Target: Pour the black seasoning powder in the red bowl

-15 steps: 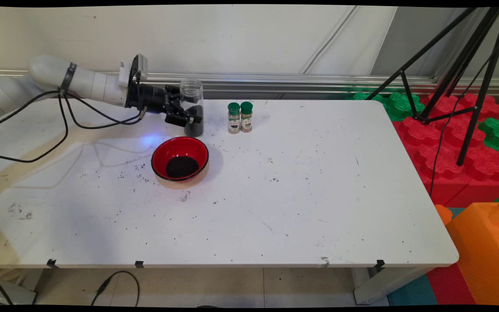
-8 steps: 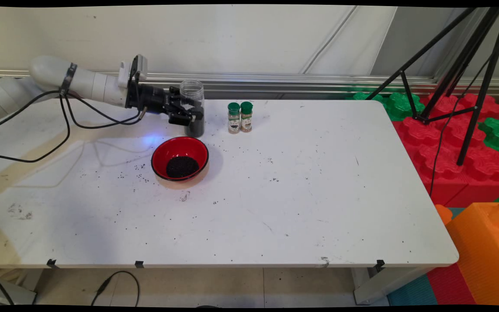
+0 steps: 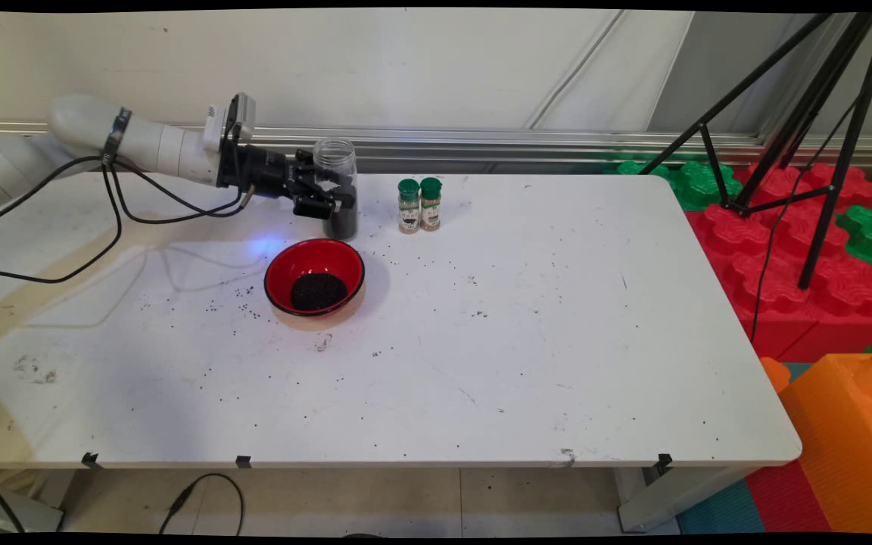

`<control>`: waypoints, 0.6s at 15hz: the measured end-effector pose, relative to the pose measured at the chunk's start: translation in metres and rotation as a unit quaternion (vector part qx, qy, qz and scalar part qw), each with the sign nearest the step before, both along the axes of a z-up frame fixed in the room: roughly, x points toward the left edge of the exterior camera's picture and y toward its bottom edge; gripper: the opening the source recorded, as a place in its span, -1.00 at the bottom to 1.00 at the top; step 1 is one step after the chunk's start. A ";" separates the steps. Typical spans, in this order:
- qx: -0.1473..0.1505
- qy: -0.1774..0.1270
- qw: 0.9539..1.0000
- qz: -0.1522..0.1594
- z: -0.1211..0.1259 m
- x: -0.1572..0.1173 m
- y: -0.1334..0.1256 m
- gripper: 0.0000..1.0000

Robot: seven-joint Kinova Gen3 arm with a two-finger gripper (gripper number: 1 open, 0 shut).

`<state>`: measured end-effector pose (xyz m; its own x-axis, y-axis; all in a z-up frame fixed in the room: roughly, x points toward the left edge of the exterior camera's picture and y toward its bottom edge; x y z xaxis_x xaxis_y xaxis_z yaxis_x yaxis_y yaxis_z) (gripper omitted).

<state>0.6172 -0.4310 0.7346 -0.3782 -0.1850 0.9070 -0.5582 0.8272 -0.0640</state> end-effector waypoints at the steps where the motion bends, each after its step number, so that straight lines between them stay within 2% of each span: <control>1: -0.002 -0.001 1.000 -0.001 0.001 0.000 0.000 -1.00; 9: -0.034 -0.009 0.999 -0.019 0.017 -0.004 0.004 -1.00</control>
